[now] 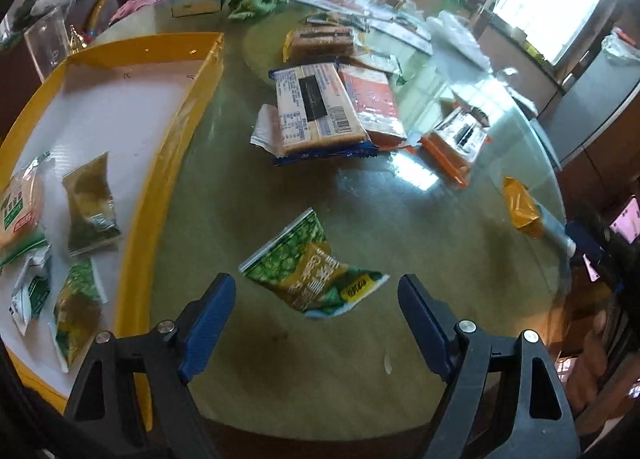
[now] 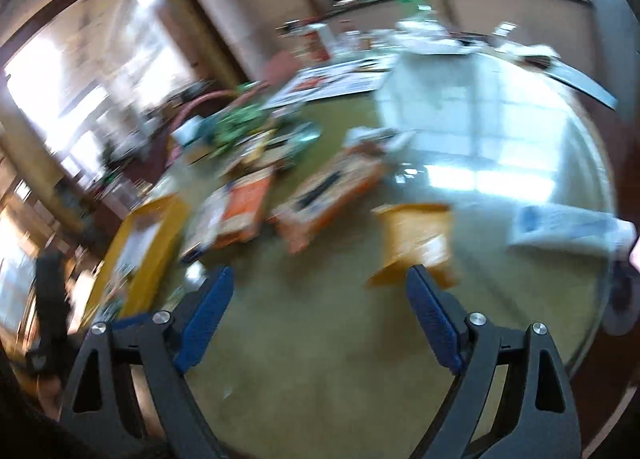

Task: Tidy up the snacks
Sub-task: 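Grasp the green pea bag with left tool while right tool grasps gold packet, then carry both packets over the yellow tray and open both tools to release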

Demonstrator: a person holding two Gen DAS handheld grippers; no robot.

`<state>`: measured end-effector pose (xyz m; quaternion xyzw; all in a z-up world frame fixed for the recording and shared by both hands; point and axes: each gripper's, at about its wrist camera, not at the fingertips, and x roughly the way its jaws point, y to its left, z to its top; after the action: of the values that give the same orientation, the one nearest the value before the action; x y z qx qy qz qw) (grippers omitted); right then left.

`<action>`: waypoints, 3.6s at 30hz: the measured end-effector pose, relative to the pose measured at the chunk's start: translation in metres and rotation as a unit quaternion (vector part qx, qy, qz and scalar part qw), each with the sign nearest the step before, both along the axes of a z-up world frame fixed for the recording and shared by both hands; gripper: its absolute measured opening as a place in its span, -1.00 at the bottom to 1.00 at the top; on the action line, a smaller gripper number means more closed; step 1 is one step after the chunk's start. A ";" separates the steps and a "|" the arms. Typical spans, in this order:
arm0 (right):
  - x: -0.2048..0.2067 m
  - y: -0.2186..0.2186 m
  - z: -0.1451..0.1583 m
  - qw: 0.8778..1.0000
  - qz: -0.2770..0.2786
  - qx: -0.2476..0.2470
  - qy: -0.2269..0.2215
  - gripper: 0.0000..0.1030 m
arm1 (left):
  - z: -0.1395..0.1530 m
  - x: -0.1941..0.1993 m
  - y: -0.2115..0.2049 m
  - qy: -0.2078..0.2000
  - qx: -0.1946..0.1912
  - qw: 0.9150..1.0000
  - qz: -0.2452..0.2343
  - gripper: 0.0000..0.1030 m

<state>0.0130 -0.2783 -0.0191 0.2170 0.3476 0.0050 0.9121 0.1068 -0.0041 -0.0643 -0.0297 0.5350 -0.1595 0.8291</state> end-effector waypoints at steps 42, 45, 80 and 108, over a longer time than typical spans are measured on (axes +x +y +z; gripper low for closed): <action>0.041 0.032 -0.047 0.990 -0.018 -0.108 0.090 -0.08 | -0.010 0.028 -0.016 -0.069 0.064 0.995 0.036 -0.26; 0.040 0.034 -0.047 0.990 -0.015 -0.107 0.089 -0.11 | -0.009 0.025 -0.018 -0.067 0.060 0.996 0.028 -0.27; 0.084 0.292 0.022 0.966 0.216 -0.142 -0.012 -0.12 | 0.052 0.037 0.190 -0.121 -0.033 0.982 0.142 -0.28; 0.172 0.361 -0.023 0.953 0.251 -0.155 0.065 -0.07 | 0.011 0.103 0.221 -0.035 -0.015 0.991 0.131 -0.08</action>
<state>0.1852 0.0822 -0.0422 -0.0211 0.4460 0.1662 0.8792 0.2100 0.2164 -0.0538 -0.1062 0.4948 -0.0579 0.8605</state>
